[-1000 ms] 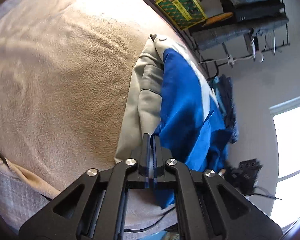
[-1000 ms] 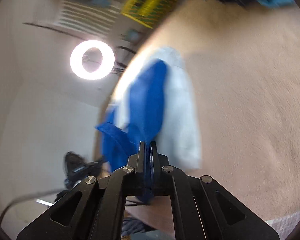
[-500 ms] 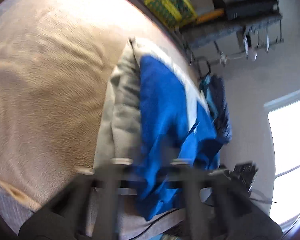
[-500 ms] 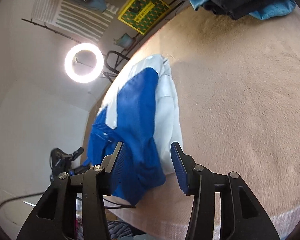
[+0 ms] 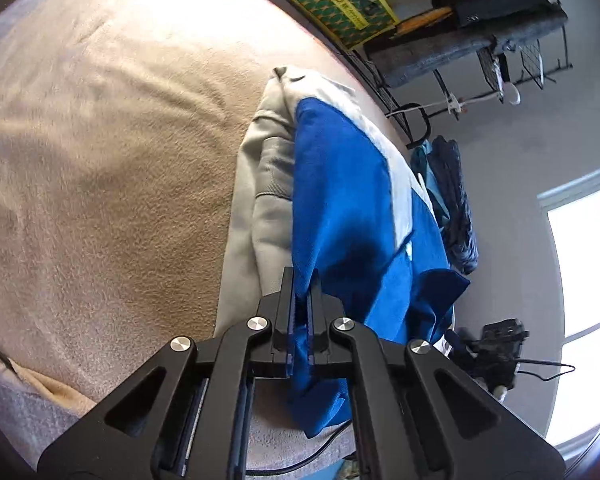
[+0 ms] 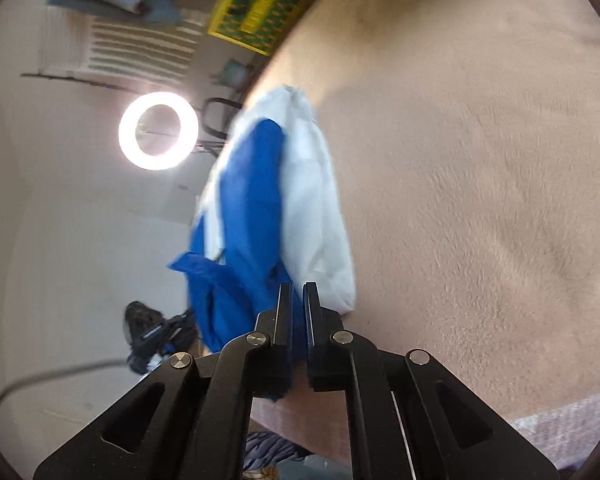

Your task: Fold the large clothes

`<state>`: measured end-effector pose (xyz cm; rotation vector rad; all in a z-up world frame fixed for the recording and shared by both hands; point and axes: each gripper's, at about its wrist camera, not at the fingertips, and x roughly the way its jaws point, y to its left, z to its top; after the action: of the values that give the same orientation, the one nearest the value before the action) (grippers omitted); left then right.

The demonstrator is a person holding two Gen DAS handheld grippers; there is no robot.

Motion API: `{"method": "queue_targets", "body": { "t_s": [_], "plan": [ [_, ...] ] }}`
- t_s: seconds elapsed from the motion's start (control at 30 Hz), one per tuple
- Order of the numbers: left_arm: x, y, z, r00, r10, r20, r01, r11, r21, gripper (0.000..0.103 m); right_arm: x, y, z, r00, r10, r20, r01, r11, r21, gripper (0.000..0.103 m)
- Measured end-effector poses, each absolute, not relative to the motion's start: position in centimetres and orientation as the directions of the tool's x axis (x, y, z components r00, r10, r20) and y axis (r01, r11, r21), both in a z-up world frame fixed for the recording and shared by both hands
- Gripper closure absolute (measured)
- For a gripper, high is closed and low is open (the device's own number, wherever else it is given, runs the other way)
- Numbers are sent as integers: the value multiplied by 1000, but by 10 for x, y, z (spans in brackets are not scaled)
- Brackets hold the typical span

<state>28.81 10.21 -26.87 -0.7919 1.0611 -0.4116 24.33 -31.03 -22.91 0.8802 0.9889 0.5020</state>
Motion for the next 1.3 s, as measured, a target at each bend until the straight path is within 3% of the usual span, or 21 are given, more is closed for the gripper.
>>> {"method": "queue_targets", "body": {
  "t_s": [0.03, 0.1, 0.17, 0.23, 0.47, 0.57, 0.77, 0.93, 1.07, 1.2, 1.3],
  "plan": [
    [288, 102, -268, 450, -647, -616, -64, 664, -745, 103, 239, -308, -224, 488, 710, -508, -12, 587, 809, 57],
    [288, 102, -266, 452, -638, -623, -63, 674, -736, 103, 237, -296, -216, 489, 691, -533, -66, 638, 767, 47],
    [285, 99, -259, 454, -612, -647, -54, 707, -706, 103, 240, -275, -213, 457, 642, -615, -99, 724, 683, 49],
    [278, 97, -245, 471, -584, -661, -25, 740, -672, 103, 239, -264, -200, 488, 586, -647, -148, 786, 600, 57],
    [277, 77, -179, 558, -497, -664, 105, 837, -538, 84, 258, -241, -142, 665, 404, -629, -273, 915, 298, 57],
    [284, 66, -162, 529, -534, -659, 145, 822, -551, 84, 280, -230, -135, 677, 378, -631, -278, 926, 256, 57],
    [332, 51, -134, 577, -477, -663, 176, 865, -470, 84, 324, -202, -141, 610, 456, -648, -301, 890, 342, 57],
    [390, 20, -167, 542, -473, -695, 204, 876, -437, 84, 362, -172, -150, 567, 476, -673, -343, 878, 333, 57],
    [409, 11, -231, 470, -436, -767, 174, 898, -404, 84, 384, -163, -165, 531, 478, -700, -361, 875, 324, 57],
    [398, 34, -272, 487, -542, -684, 198, 832, -518, 84, 399, -165, -206, 482, 392, -784, -348, 906, 240, 59],
    [403, 37, -278, 469, -567, -677, 184, 812, -553, 84, 397, -162, -230, 484, 374, -791, -371, 906, 202, 59]
  ]
}}
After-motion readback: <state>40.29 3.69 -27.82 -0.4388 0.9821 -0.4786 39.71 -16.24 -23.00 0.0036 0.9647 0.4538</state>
